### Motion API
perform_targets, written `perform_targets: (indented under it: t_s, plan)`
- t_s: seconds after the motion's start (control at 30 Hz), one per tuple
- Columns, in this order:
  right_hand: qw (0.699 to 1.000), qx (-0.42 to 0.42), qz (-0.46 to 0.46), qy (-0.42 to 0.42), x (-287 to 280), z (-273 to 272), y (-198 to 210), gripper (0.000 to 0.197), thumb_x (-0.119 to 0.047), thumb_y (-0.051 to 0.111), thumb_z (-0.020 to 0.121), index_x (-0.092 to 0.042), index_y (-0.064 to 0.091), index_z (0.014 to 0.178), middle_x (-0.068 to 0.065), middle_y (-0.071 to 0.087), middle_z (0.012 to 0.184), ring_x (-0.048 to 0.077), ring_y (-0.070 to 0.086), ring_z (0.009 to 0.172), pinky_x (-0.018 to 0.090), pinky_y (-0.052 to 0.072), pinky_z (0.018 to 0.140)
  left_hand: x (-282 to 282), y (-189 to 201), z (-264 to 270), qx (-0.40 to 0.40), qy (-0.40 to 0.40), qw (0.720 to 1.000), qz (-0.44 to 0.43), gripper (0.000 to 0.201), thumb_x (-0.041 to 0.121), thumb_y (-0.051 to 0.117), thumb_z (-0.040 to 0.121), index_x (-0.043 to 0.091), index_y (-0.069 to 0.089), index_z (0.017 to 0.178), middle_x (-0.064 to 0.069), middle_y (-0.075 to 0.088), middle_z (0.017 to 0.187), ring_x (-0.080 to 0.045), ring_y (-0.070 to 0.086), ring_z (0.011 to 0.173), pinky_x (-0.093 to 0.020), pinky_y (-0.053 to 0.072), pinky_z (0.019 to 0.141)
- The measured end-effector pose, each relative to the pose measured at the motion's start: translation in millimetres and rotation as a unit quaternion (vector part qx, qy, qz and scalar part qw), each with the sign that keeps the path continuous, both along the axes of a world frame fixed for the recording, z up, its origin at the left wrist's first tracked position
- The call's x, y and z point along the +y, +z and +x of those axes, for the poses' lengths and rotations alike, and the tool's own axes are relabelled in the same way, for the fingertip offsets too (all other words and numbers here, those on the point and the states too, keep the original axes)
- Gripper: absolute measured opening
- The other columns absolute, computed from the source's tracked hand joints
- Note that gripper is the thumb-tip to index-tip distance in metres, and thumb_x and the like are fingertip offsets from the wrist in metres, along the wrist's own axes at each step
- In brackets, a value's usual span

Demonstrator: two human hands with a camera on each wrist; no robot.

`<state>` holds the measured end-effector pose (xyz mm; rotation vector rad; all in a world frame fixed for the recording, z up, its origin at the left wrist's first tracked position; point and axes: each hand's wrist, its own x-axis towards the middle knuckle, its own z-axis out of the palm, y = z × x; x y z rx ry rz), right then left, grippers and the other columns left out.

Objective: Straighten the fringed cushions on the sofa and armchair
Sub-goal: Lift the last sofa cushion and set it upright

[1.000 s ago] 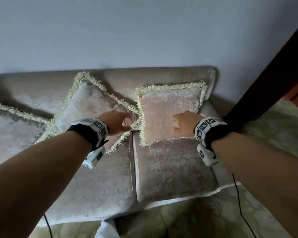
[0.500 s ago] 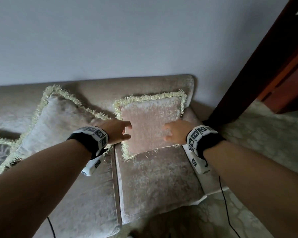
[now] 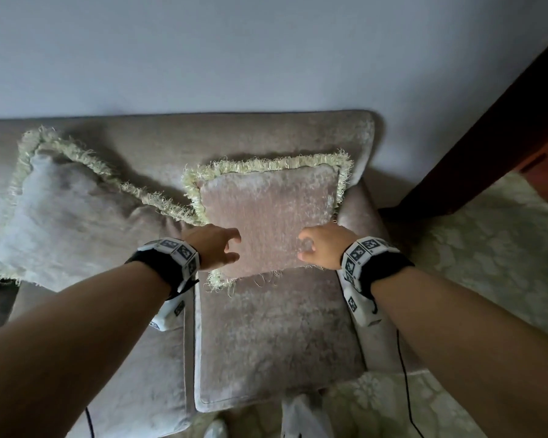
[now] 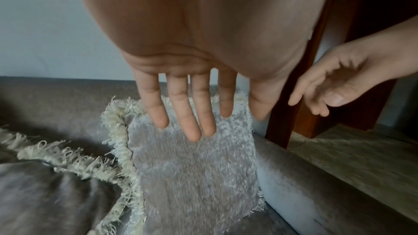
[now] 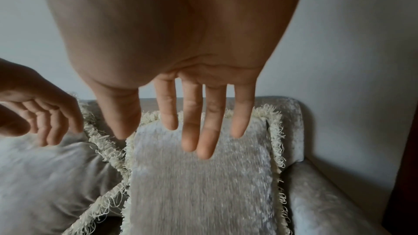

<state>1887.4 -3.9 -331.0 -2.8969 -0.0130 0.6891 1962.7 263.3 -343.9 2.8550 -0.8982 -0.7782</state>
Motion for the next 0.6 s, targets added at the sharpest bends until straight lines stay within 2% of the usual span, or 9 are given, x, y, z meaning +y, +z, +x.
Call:
perform_targets:
  t_s: [0.1,0.17,0.23,0.33,0.43,0.5,0.53,0.6]
  plan:
    - [0.999,-0.013,0.030,0.019,-31,30,-34,0.060,-0.058,0.054,0.093,-0.027,0.047,0.144,0.000,0.070,0.116,0.020,0.068,0.099,0.040,0.055,0.087,-23,-31,17,-0.006,0.046,0.999,-0.012,0.050,0.055,0.054,0.095,0.037,0.045,0.140,0.012,0.068,0.121,-0.015,0.063,0.111,-0.045,0.041,0.107]
    - [0.997,-0.041,0.069,0.004,-53,44,-65,0.064,-0.060,0.053,0.092,-0.029,0.041,0.147,-0.002,0.066,0.126,0.018,0.066,0.106,0.040,0.055,0.089,-37,-58,25,-0.012,0.086,0.995,-0.049,0.055,0.058,0.051,0.094,0.041,0.036,0.144,0.010,0.066,0.123,-0.015,0.064,0.108,-0.044,0.045,0.103]
    - [0.991,-0.073,0.109,-0.022,-73,51,-99,0.069,-0.064,0.052,0.091,-0.032,0.036,0.150,-0.003,0.057,0.137,0.016,0.059,0.117,0.037,0.051,0.094,-46,-89,30,-0.022,0.141,0.983,-0.113,0.058,0.060,0.051,0.093,0.046,0.031,0.145,0.005,0.064,0.123,-0.015,0.065,0.101,-0.042,0.053,0.090]
    - [0.975,-0.137,0.156,-0.075,-97,56,-146,0.073,-0.065,0.054,0.090,-0.035,0.033,0.153,0.000,0.053,0.135,0.018,0.053,0.120,0.030,0.047,0.094,-50,-133,33,-0.073,0.230,0.954,-0.180,0.064,0.063,0.052,0.089,0.050,0.030,0.147,0.002,0.056,0.127,-0.017,0.064,0.095,-0.039,0.056,0.073]
    - [0.952,-0.223,0.173,-0.123,-117,68,-193,0.076,-0.065,0.056,0.087,-0.033,0.036,0.153,0.002,0.049,0.132,0.019,0.047,0.121,0.029,0.043,0.093,-51,-176,44,-0.140,0.306,0.917,-0.213,0.069,0.057,0.062,0.085,0.044,0.036,0.148,-0.005,0.047,0.133,-0.022,0.062,0.093,-0.033,0.049,0.061]
    - [0.934,-0.274,0.179,-0.146,-127,84,-224,0.080,-0.068,0.054,0.084,-0.032,0.035,0.153,0.005,0.045,0.135,0.021,0.041,0.127,0.032,0.042,0.099,-51,-205,59,-0.171,0.352,0.892,-0.227,0.071,0.049,0.070,0.083,0.040,0.041,0.147,-0.008,0.042,0.137,-0.026,0.060,0.100,-0.031,0.045,0.061]
    - [0.922,-0.298,0.187,-0.160,-131,93,-239,0.081,-0.067,0.054,0.083,-0.032,0.035,0.154,0.008,0.043,0.137,0.022,0.038,0.130,0.028,0.038,0.103,-50,-220,67,-0.187,0.374,0.875,-0.242,0.071,0.046,0.072,0.083,0.039,0.042,0.147,-0.009,0.040,0.138,-0.029,0.057,0.106,-0.033,0.046,0.064]
    - [0.897,-0.341,0.213,-0.186,-136,108,-263,0.083,-0.063,0.058,0.082,-0.030,0.033,0.154,0.015,0.037,0.140,0.025,0.036,0.132,0.011,0.026,0.105,-51,-246,82,-0.231,0.402,0.835,-0.297,0.073,0.042,0.073,0.082,0.032,0.044,0.147,-0.016,0.038,0.140,-0.026,0.047,0.118,-0.040,0.050,0.079]
